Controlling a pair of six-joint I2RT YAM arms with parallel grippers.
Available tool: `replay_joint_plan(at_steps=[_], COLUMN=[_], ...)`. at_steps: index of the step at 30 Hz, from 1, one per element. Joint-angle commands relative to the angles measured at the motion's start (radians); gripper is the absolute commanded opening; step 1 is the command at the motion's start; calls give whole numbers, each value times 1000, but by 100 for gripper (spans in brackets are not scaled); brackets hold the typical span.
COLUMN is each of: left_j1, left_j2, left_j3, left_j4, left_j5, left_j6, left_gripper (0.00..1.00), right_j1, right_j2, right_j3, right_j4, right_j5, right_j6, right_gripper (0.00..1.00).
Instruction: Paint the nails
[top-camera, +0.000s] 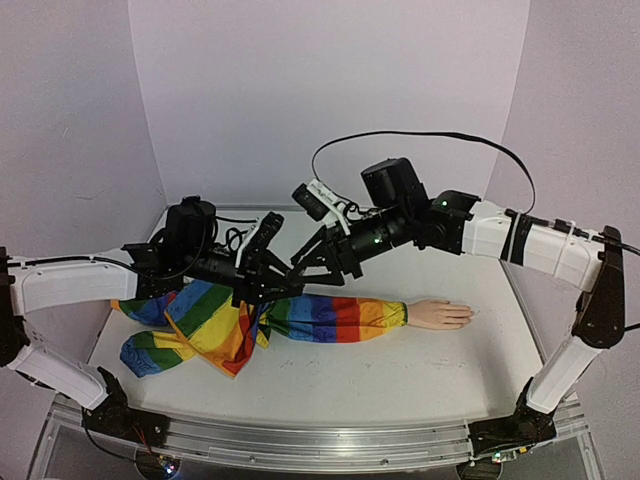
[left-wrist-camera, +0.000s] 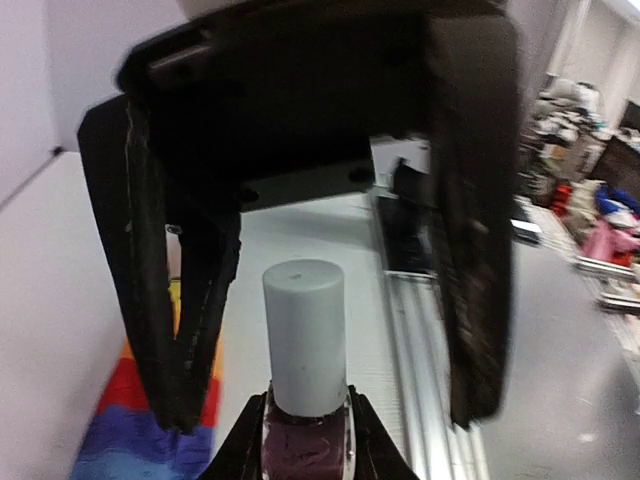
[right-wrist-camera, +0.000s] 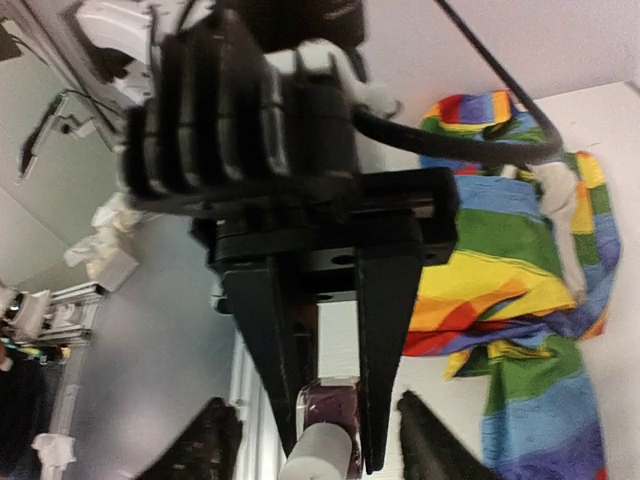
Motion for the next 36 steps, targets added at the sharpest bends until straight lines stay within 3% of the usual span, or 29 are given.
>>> replay_joint_plan(at_steps=[1, 5, 10, 19, 36], left_j1=[-22, -30, -30, -30, -34], left_j2=[-89, -128, -145, -126, -114], left_j3=[-18, -52, -68, -52, -41], left_j4=[75, 68, 70, 69, 68], left_j5=[-542, -786, -856, -865, -842], left_j6=[89, 94, 92, 65, 56], left_gripper=[0, 0, 0, 0, 0], right_j1=[4, -1, -2, 1, 1], right_j2=[-51, -61, -20, 86, 196], right_j3=[12, -5, 26, 114, 216], right_j4=[24, 21, 104, 210, 233], right_j5=[382, 455, 418, 361, 295], right_j6=[113, 169, 358, 503, 522], right_gripper=[78, 88, 88, 65, 37])
